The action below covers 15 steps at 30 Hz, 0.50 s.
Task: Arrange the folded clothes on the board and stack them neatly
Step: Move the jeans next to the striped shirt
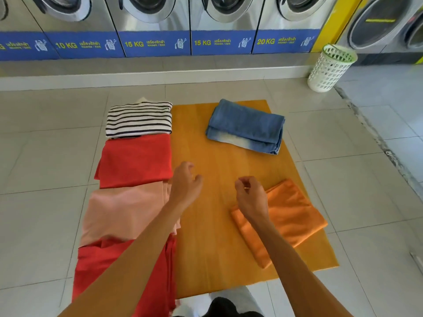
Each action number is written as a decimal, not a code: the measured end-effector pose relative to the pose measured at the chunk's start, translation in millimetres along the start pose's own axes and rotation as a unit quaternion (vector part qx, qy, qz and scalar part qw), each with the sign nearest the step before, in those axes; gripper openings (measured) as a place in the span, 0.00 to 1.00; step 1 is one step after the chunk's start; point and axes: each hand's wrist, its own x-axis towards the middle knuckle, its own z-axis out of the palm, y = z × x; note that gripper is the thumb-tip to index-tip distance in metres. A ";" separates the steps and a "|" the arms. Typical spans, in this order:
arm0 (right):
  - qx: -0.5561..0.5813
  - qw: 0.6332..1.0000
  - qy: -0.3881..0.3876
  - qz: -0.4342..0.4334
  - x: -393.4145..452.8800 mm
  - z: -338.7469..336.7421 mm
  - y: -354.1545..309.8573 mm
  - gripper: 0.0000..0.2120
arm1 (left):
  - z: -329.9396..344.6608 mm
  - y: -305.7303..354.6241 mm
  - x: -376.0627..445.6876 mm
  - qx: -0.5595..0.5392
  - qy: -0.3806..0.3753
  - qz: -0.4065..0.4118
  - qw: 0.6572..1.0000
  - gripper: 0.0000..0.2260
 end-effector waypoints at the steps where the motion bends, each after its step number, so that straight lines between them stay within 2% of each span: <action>1: 0.001 1.000 0.010 0.011 18.6 -9.5 2.2 0.12 | 8.9 7.9 16.5 -0.001 -0.004 -0.009 1.000 0.19; 5: 0.013 0.997 0.044 0.055 98.2 -48.3 16.9 0.11 | 47.1 37.8 80.3 0.005 -0.015 -0.051 0.999 0.19; 7: 0.011 0.995 0.045 0.083 141.1 -61.5 26.3 0.13 | 65.4 48.2 113.0 0.011 -0.019 -0.070 0.997 0.20; 10: 0.002 0.989 0.025 0.142 200.3 -69.7 38.5 0.21 | 86.3 56.7 160.5 0.004 0.002 -0.118 0.993 0.21; 15: 0.034 0.976 -0.030 0.214 255.1 -63.7 48.5 0.25 | 102.8 65.2 212.9 -0.065 0.002 -0.215 0.974 0.31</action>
